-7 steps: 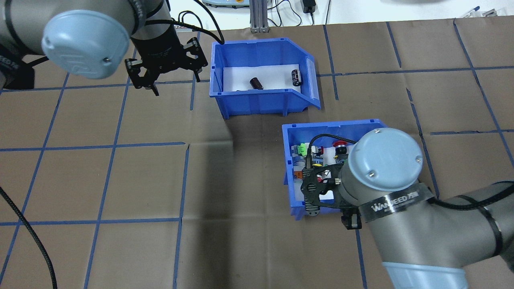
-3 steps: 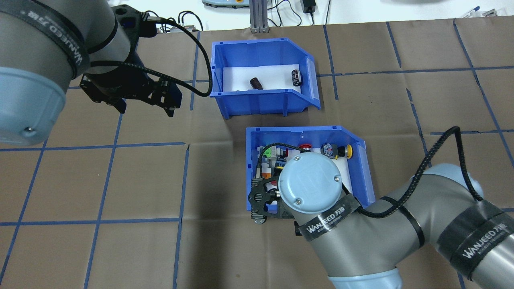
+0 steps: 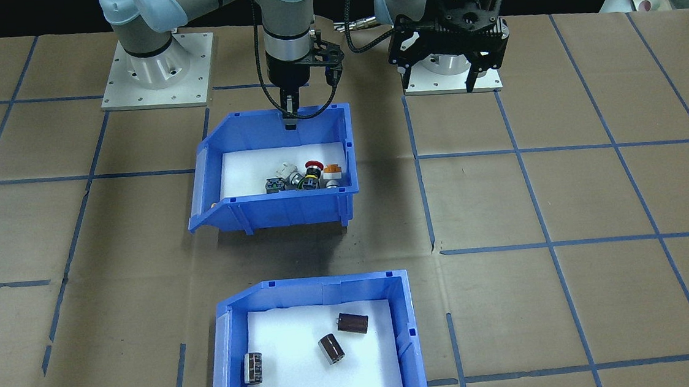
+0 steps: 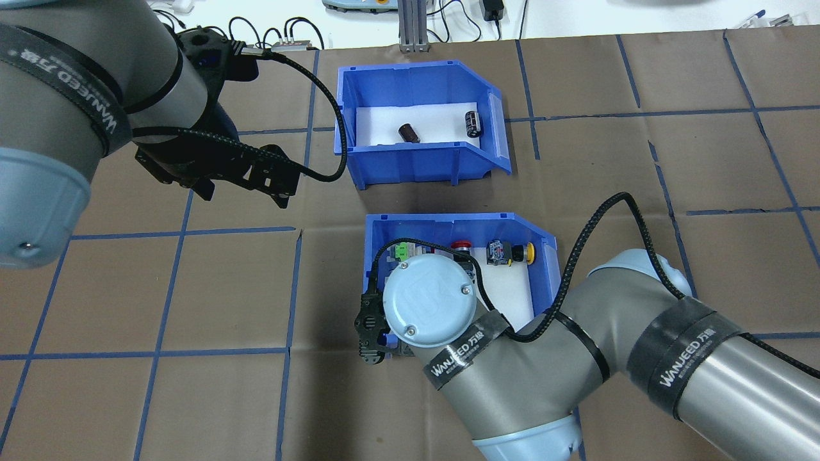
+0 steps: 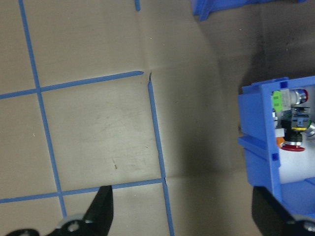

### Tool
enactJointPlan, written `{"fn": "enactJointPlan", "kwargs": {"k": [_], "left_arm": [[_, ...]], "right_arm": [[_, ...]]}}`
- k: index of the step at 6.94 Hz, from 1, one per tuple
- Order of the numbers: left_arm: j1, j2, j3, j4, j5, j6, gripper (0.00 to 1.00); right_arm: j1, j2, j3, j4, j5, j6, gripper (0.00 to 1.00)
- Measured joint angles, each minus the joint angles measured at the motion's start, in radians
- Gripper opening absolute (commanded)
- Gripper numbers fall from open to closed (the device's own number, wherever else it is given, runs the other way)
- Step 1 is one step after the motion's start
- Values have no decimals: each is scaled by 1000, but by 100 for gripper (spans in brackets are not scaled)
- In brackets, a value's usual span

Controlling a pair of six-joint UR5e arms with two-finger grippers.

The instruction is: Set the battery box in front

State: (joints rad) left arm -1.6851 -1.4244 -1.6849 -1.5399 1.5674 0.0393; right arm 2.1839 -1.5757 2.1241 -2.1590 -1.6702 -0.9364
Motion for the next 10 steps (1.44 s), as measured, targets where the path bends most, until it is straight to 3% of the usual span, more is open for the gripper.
{"fn": "enactJointPlan", "kwargs": {"k": [1, 4, 6, 10], "left_arm": [[0, 5, -1, -2, -7, 1, 99], [8, 17, -2, -5, -6, 6, 99], [41, 28, -3, -24, -6, 4, 99], [51, 30, -4, -36, -6, 4, 99]], "right_arm": [[4, 8, 2, 1, 3, 8, 100], [2, 9, 21, 2, -2, 12, 100], [-27, -50, 11, 10, -5, 13, 100], [-249, -121, -60, 32, 35, 34, 100]]}}
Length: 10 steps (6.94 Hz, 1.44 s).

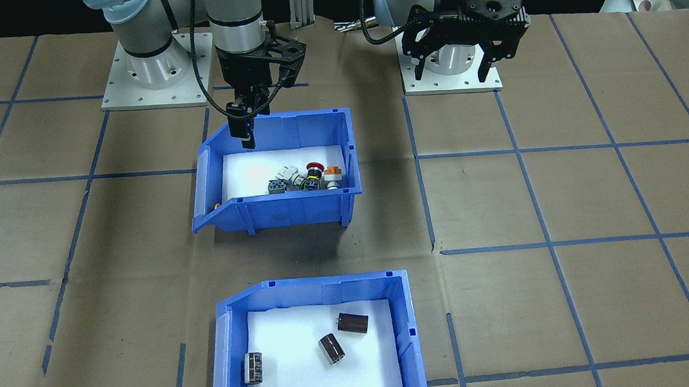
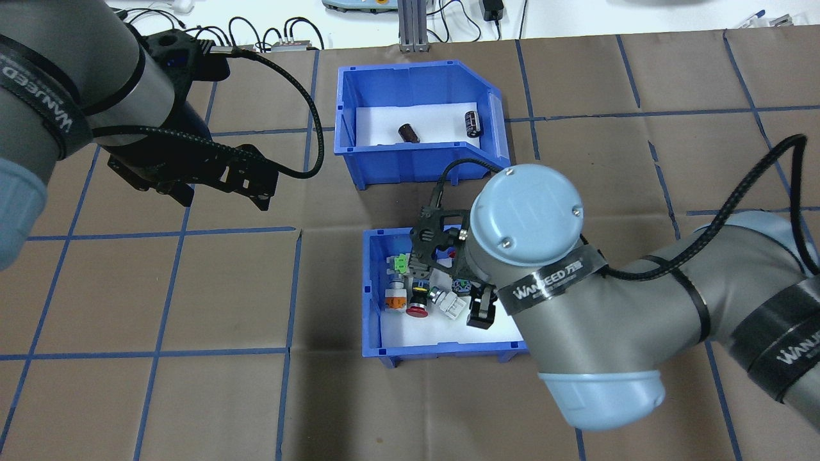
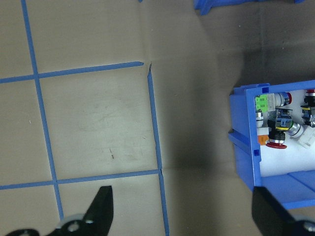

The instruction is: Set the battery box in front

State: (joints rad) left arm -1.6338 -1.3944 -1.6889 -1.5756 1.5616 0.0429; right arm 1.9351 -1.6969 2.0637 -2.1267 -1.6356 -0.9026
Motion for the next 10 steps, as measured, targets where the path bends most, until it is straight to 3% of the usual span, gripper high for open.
{"fn": "enactJointPlan", "kwargs": {"k": [2, 4, 5, 8, 10], "left_arm": [[0, 0, 0, -2, 0, 0, 99], [0, 0, 0, -2, 0, 0, 99], [0, 0, 0, -2, 0, 0, 99], [0, 0, 0, -1, 0, 0, 99], [0, 0, 0, -1, 0, 0, 99]], "right_arm": [[-128, 0, -74, 66, 56, 153, 100], [-271, 3, -176, 230, 122, 405, 100], [-327, 5, -218, 278, 122, 534, 100], [-373, 44, -317, 354, 36, 868, 100], [-369, 110, -434, 456, 32, 984, 100]]}}
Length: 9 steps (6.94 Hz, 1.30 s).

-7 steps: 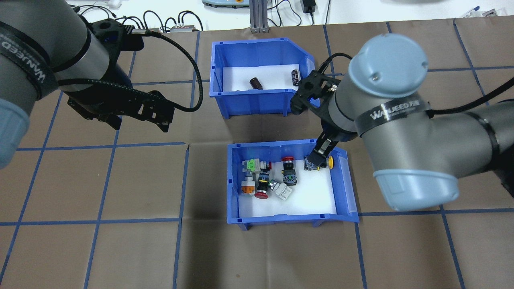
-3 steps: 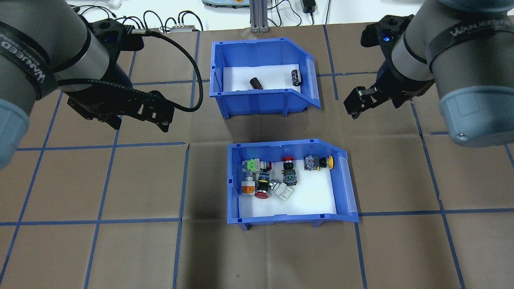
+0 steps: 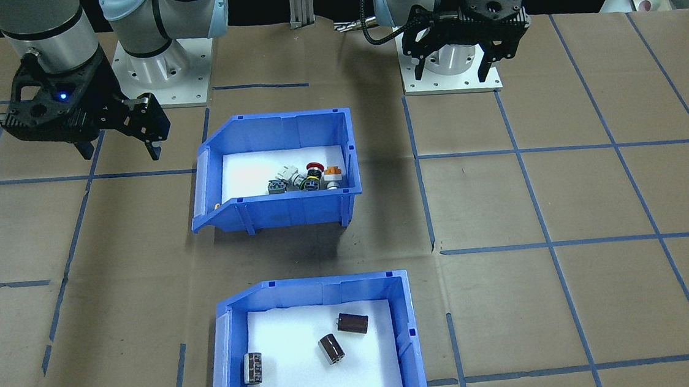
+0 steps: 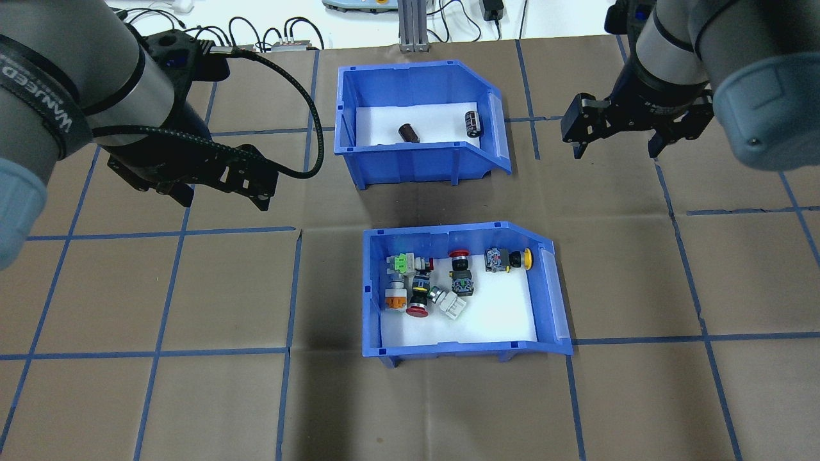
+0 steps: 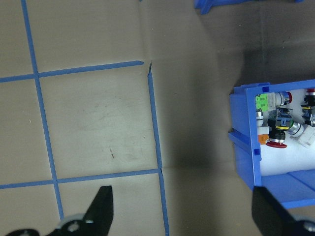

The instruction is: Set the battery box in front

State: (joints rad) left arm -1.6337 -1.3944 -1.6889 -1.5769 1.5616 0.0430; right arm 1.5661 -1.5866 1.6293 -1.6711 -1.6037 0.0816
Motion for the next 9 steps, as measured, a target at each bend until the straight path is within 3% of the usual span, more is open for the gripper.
{"fn": "enactJointPlan", "kwargs": {"k": [2, 9], "left_arm": [[0, 0, 0, 0, 0, 0, 99], [0, 0, 0, 0, 0, 2, 99]], "right_arm": [[16, 53, -68, 53, 1, 51, 100], [22, 65, -59, 44, 2, 47, 100]]}}
